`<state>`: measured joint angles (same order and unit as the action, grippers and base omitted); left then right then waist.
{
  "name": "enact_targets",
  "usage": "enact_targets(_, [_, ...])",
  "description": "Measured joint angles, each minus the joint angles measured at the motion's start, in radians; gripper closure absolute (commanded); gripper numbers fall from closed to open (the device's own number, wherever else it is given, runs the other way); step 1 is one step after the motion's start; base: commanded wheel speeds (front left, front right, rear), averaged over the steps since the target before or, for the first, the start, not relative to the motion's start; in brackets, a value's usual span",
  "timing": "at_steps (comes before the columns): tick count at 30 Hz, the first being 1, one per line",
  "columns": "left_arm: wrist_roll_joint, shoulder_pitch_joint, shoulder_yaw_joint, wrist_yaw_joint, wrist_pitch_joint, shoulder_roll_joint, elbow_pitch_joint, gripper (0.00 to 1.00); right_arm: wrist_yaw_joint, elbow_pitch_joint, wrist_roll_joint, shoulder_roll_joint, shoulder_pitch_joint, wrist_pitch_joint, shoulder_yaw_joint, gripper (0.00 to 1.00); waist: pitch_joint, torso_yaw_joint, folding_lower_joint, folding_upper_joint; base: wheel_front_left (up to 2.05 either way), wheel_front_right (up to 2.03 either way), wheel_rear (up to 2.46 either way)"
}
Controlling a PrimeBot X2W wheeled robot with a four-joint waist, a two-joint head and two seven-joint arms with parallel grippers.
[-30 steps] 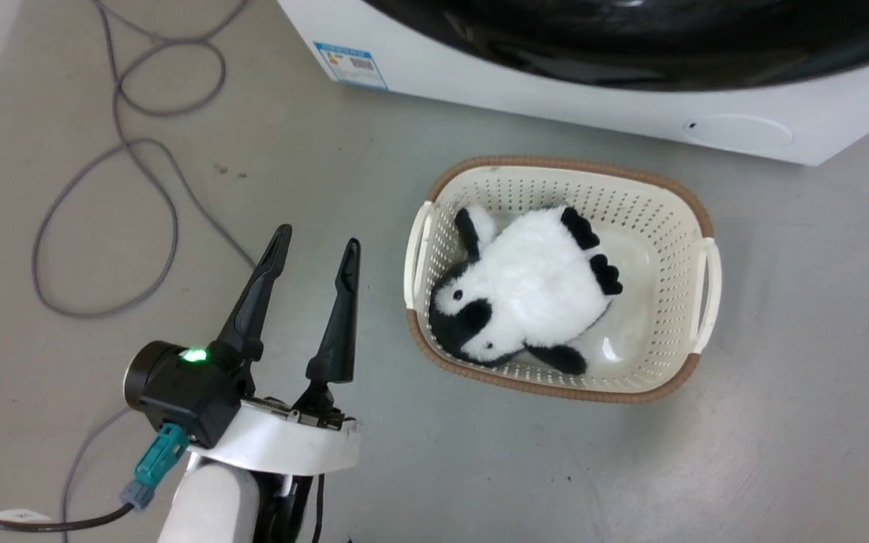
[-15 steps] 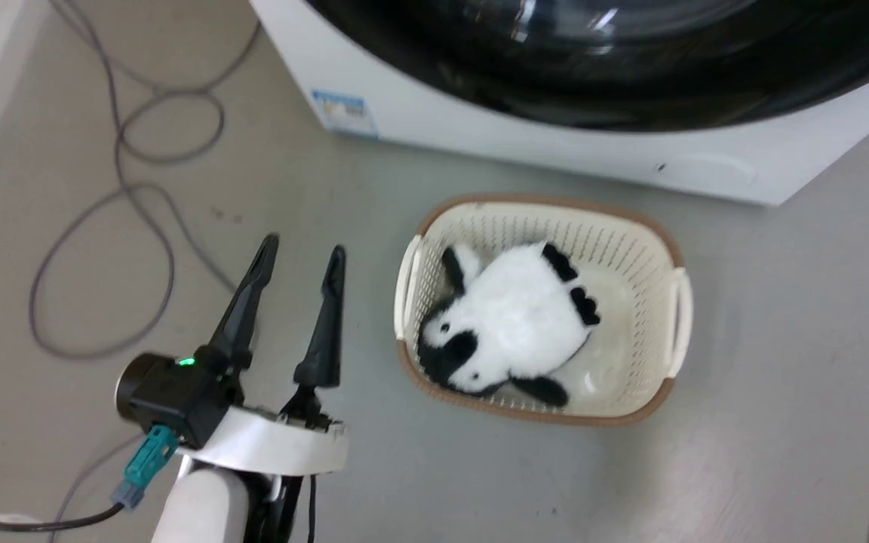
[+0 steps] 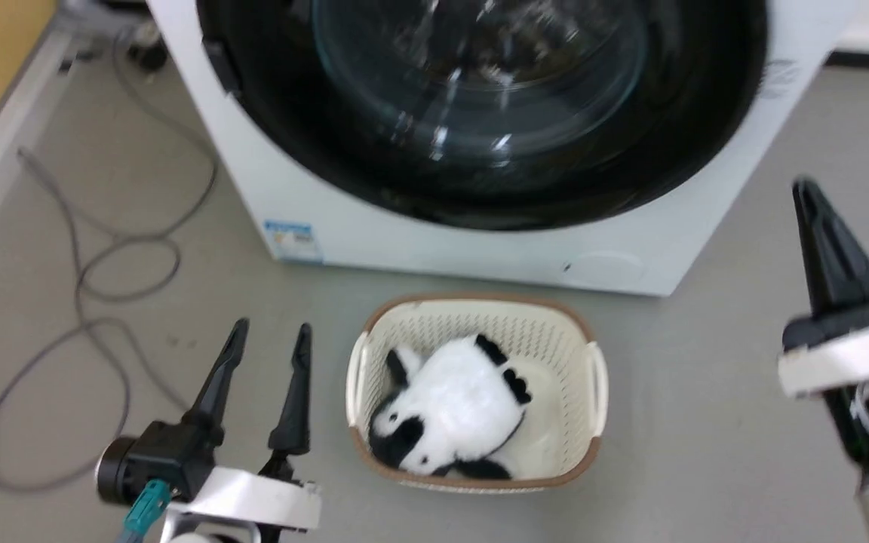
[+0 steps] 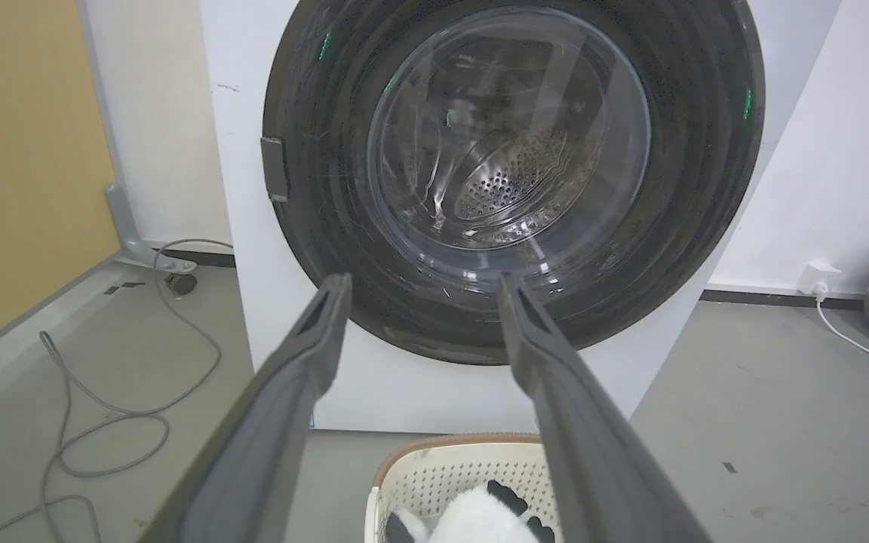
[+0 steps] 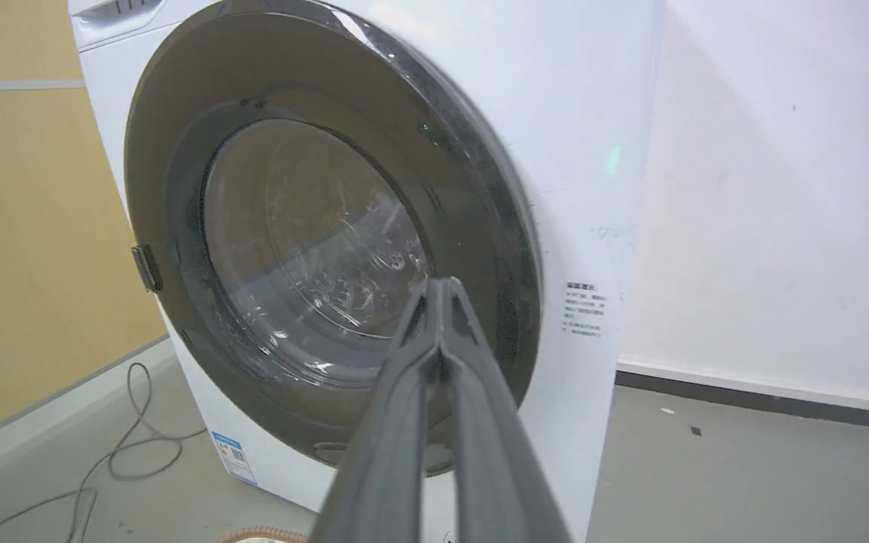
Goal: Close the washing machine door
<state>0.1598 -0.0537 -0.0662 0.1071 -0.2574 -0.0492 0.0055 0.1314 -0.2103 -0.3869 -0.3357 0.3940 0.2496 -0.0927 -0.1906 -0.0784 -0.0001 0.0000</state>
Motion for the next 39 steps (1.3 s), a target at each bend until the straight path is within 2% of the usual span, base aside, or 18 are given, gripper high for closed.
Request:
enact_targets(9, [0.002,0.068,0.014,-0.011,0.000,0.000,0.035,0.00,0.000,0.106,0.074,0.127,-0.227,0.008,0.110,1.00,0.103,0.057,-0.0001,0.0000,0.00,0.00,0.00])
enact_targets(17, [0.008,0.118,0.015,-0.016,0.000,0.000,0.051,0.00,0.000,0.182,0.139,0.195,-0.367,0.008,0.152,1.00,0.151,0.067,-0.0001,0.0000,0.00,0.00,0.00])
enact_targets(18, [0.010,0.125,0.014,-0.016,0.000,0.000,0.051,0.00,0.000,0.189,0.142,0.202,-0.383,0.008,0.154,0.96,0.153,0.065,-0.0001,0.0000,0.00,0.00,0.00])
enact_targets(19, [0.011,0.132,0.013,-0.017,0.000,0.000,0.050,0.00,0.000,0.196,0.143,0.209,-0.397,0.008,0.155,0.55,0.156,0.063,-0.0001,0.0000,0.00,0.00,0.00])
enact_targets(20, [0.011,0.137,0.011,-0.018,0.000,0.000,0.050,0.00,0.000,0.199,0.147,0.213,-0.409,0.008,0.156,0.00,0.158,0.062,-0.0001,0.0000,0.00,0.00,0.00])
enact_targets(39, [0.015,0.149,0.004,-0.029,0.000,0.000,0.040,0.00,0.000,0.223,0.167,0.239,-0.472,0.008,0.162,0.00,0.165,0.040,0.0000,0.0000,0.00,0.00,0.00])
